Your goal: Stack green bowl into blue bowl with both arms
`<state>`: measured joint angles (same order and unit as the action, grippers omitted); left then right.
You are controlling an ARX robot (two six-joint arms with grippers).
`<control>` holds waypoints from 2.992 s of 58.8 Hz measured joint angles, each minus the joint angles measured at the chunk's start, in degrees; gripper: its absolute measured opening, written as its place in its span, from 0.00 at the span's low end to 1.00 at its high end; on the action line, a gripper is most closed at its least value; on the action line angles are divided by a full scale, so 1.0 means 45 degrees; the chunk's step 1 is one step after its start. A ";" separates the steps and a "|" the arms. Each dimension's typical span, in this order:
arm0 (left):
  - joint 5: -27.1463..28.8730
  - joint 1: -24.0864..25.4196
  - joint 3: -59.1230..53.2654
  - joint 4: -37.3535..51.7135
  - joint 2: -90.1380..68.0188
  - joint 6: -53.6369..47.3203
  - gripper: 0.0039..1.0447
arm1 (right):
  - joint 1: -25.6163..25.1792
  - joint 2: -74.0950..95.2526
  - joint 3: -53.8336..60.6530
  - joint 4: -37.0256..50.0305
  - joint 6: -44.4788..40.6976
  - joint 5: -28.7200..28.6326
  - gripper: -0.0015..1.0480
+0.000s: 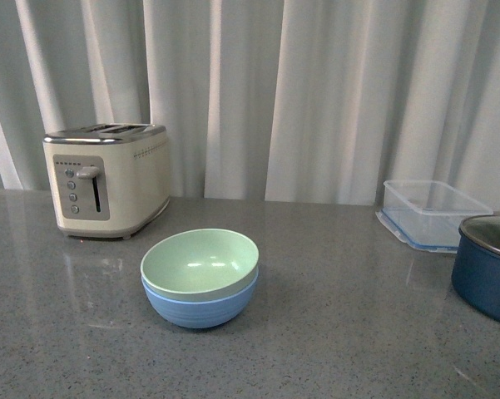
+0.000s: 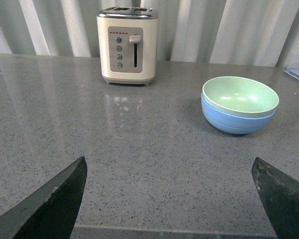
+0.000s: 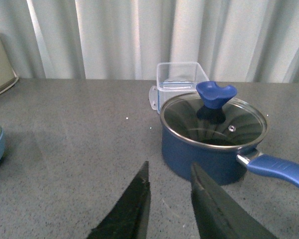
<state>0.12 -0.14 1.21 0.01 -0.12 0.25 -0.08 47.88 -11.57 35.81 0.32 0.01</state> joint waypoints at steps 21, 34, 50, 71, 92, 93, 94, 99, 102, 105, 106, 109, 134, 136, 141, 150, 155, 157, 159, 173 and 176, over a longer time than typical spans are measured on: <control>0.0000 0.0000 0.0000 0.0000 0.0000 0.0000 0.94 | 0.0005 -0.2662 0.1554 -0.1117 -0.0039 0.0000 0.01; -0.0005 0.0000 0.0000 0.0000 0.0000 0.0000 0.94 | 0.0005 -0.4182 0.1996 -0.2166 -0.0039 0.0000 0.01; 0.0000 0.0000 0.0000 0.0000 -0.0005 0.0000 0.94 | 0.0005 -0.5532 0.2511 -0.2866 -0.0039 0.0000 0.01; 0.0000 0.0000 0.0000 0.0000 0.0000 0.0000 0.94 | 0.0005 -0.7320 0.2511 -0.4590 -0.0039 -0.0005 0.01; 0.0000 0.0000 0.0000 0.0000 0.0000 0.0000 0.94 | 0.0005 -0.8558 0.2511 -0.5838 -0.0039 -0.0005 0.01; 0.0000 0.0000 0.0000 0.0000 0.0000 0.0000 0.94 | 0.0005 -0.8908 0.2501 -0.6266 -0.0039 -0.0005 0.01; -0.0005 0.0000 0.0000 0.0000 -0.0005 0.0000 0.94 | 0.0005 -0.9233 0.2501 -0.6785 -0.0039 -0.0005 0.01; 0.0005 0.0000 0.0000 0.0000 0.0000 0.0000 0.94 | 0.0005 -1.0336 0.2501 -0.7864 -0.0049 -0.0015 0.01; 0.0000 0.0000 0.0000 0.0000 0.0000 0.0000 0.94 | 0.0005 -1.0569 0.2501 -0.7883 -0.0044 -0.0015 0.01; -0.0005 0.0000 0.0000 0.0000 0.0010 0.0000 0.94 | 0.0005 -1.0574 0.2501 -0.7927 -0.0044 -0.0010 0.01; -0.0005 0.0000 0.0000 0.0000 0.0010 0.0000 0.94 | 0.0005 -1.0574 0.2501 -0.7932 -0.0049 -0.0015 0.01; -0.0005 0.0000 0.0000 0.0000 0.0005 0.0000 0.94 | 0.0005 -1.0574 0.2501 -0.7936 -0.0053 -0.0015 0.01; 0.0000 0.0000 0.0000 0.0000 0.0005 0.0000 0.94 | 0.0005 -1.0574 0.2501 -0.7941 -0.0063 -0.0010 0.84; 0.0000 0.0000 0.0000 0.0000 0.0005 0.0000 0.94 | 0.0005 -1.0574 0.2501 -0.7941 -0.0063 -0.0015 0.91; 0.0000 0.0000 0.0000 0.0000 0.0005 0.0000 0.94 | 0.0005 -1.0574 0.2501 -0.7941 -0.0053 -0.0015 0.90; 0.0000 0.0000 0.0000 0.0000 0.0005 0.0000 0.94 | 0.0005 -1.0574 0.2501 -0.7941 -0.0053 -0.0015 0.90; 0.0000 0.0000 0.0000 0.0000 0.0005 0.0000 0.94 | 0.0005 -1.0574 0.2501 -0.7941 -0.0053 -0.0015 0.90; 0.0000 0.0000 0.0000 0.0000 0.0005 0.0000 0.94 | 0.0005 -1.0574 0.2501 -0.7941 -0.0053 -0.0015 0.90; 0.0000 0.0000 0.0000 0.0000 0.0005 0.0000 0.94 | 0.0005 -1.0574 0.2501 -0.7941 -0.0058 -0.0015 0.90; 0.0000 0.0000 0.0000 0.0000 0.0005 0.0000 0.94 | 0.0005 -1.0574 0.2501 -0.7941 -0.0053 -0.0015 0.90; 0.0000 0.0000 0.0000 0.0000 0.0005 0.0000 0.94 | 0.0005 -1.0574 0.2501 -0.7941 -0.0053 -0.0015 0.90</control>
<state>0.12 -0.14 1.21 0.01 -0.10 0.25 -0.05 0.30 -0.32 0.08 0.08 -0.05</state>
